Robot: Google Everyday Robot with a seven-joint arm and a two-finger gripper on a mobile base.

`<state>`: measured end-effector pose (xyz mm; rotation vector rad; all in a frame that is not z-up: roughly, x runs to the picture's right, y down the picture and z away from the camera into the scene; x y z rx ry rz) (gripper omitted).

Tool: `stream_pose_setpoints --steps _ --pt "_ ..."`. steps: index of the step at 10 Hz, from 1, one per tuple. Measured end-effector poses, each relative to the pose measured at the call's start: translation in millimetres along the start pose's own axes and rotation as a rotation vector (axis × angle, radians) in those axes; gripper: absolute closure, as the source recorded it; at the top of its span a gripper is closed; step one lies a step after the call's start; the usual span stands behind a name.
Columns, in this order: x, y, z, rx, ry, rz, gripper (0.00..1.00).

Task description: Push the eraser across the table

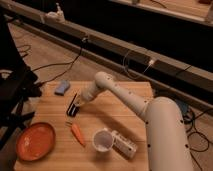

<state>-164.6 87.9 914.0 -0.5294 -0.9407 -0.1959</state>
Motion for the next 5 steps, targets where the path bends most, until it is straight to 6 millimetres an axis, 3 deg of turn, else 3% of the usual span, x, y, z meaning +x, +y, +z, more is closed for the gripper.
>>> stream_pose_setpoints --steps 5 --pt "-44.1 -8.3 22.8 -0.009 -0.090 -0.070 1.00"
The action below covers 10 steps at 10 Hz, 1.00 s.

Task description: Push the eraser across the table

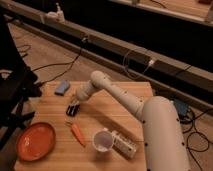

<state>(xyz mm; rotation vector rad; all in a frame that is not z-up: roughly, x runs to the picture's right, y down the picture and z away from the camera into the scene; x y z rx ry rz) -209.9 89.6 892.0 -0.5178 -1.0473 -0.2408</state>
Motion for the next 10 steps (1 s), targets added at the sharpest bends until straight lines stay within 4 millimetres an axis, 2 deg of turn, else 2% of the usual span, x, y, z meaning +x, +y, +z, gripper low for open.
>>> stream_pose_setpoints --steps 2,3,5,7,10 --pt "-5.9 0.9 4.3 -0.009 -0.012 -0.019 1.00" --pt "-3.3 -1.2 -2.2 0.000 0.001 -0.025 1.00" --pt "11.0 -1.7 -21.1 0.024 0.040 -0.018 1.00" --pt "31.8 5.9 -38.8 0.038 0.088 0.020 1.00" --pt "53.8 19.6 -46.6 0.031 0.132 0.075 1.00"
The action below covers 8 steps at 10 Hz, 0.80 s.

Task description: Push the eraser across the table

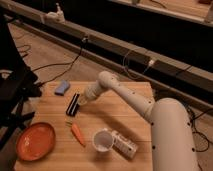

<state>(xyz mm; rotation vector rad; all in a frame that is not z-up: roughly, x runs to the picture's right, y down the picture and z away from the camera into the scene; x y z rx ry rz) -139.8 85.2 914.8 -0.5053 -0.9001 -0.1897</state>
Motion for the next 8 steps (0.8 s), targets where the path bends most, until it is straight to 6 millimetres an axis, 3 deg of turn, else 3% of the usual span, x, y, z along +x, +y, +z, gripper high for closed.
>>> stream_pose_setpoints --steps 2,4,8 --pt "4.1 4.1 5.0 -0.013 0.004 0.021 1.00" --pt "-4.5 4.8 14.1 -0.028 -0.011 0.019 1.00" --pt "-50.7 -0.4 44.3 -0.069 -0.093 -0.068 1.00"
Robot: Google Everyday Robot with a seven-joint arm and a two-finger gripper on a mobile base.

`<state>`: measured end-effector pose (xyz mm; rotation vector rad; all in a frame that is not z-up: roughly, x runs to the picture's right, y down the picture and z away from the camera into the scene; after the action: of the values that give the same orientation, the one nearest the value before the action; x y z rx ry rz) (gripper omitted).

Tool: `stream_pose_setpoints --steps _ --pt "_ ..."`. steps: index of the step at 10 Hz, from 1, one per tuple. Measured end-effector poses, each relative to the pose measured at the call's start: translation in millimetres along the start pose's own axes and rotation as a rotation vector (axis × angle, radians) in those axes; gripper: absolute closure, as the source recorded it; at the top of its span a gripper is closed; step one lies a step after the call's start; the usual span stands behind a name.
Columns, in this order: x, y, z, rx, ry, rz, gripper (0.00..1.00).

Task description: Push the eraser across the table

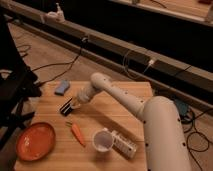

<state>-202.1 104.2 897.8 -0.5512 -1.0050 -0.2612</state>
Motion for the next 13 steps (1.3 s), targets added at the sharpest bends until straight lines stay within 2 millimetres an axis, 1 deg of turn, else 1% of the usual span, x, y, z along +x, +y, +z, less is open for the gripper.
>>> stream_pose_setpoints --steps 2,4,5,6,7,8,13 --pt "-20.9 -7.0 18.2 -0.011 -0.061 -0.034 1.00" --pt "-34.8 -14.0 25.0 -0.005 -0.105 -0.059 1.00" --pt "-34.6 -15.5 21.6 -0.001 -0.111 -0.064 0.96" --pt "-31.7 -14.4 18.9 0.001 -0.108 -0.061 0.95" --pt "-32.4 -14.0 19.2 -0.002 -0.109 -0.062 0.92" --pt "-33.5 -14.4 20.6 -0.003 -0.110 -0.063 0.84" --pt "-33.0 -14.4 20.7 -0.002 -0.107 -0.064 0.34"
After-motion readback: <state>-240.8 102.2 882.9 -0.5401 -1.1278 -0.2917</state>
